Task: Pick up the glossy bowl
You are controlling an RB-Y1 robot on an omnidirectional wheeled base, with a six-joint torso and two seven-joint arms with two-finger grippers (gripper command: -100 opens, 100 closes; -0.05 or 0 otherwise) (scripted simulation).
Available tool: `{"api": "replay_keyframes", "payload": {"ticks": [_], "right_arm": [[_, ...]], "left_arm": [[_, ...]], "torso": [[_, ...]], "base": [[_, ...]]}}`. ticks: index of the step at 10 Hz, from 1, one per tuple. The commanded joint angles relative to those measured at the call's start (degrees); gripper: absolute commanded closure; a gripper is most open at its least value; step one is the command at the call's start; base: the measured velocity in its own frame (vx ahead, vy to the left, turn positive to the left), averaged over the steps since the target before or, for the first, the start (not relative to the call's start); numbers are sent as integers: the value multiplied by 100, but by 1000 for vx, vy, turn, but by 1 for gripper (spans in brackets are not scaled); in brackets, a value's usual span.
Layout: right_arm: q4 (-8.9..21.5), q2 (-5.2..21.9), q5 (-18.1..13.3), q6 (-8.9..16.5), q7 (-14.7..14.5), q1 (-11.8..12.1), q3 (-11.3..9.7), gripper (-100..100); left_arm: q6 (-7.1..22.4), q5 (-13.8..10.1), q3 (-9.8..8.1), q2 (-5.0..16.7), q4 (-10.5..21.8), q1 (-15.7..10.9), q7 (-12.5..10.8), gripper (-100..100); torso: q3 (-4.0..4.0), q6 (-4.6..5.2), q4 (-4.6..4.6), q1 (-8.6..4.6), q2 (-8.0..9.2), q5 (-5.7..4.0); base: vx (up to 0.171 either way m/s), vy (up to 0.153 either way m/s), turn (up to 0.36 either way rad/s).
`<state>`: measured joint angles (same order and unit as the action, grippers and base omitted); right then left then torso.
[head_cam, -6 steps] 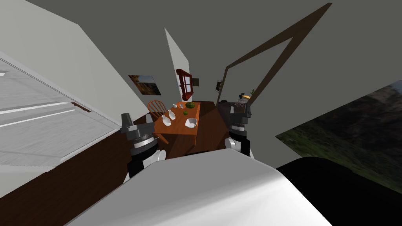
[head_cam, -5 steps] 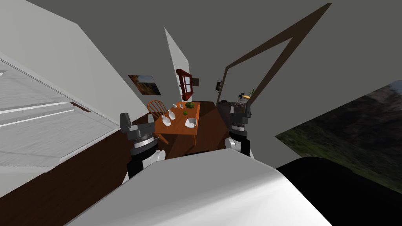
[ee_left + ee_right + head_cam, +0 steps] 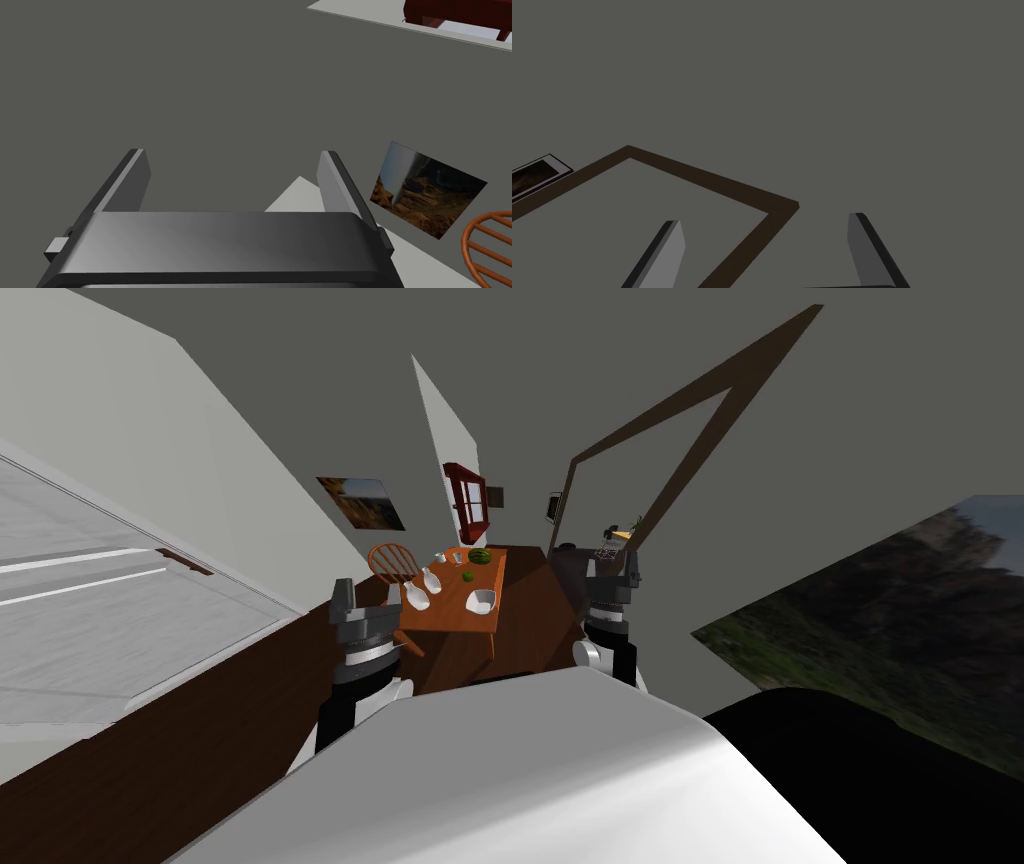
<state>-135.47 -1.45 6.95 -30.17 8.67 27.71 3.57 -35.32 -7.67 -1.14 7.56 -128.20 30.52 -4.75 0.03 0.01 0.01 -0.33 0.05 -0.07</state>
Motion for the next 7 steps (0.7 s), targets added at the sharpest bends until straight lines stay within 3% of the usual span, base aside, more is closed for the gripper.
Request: {"api": "replay_keyframes", "payload": {"ticks": [1, 4, 7], "right_arm": [[0, 0, 0, 0, 0, 0, 0, 0], [0, 0, 0, 0, 0, 0, 0, 0], [0, 0, 0, 0, 0, 0, 0, 0]], "left_arm": [[14, -47, 5, 160, 28, 39, -8, -100], [125, -275, 93, 682, 192, 170, 1, -100], [254, -539, 202, 1185, 372, 328, 8, -100]], "torso": [[0, 0, 0, 0, 0, 0], [-3, 0, -1, 1, -5, 0], [3, 0, 1, -20, 4, -5]], "base": [[-12, -71, -11], [-1, -89, -45], [-21, -141, -55]]}}
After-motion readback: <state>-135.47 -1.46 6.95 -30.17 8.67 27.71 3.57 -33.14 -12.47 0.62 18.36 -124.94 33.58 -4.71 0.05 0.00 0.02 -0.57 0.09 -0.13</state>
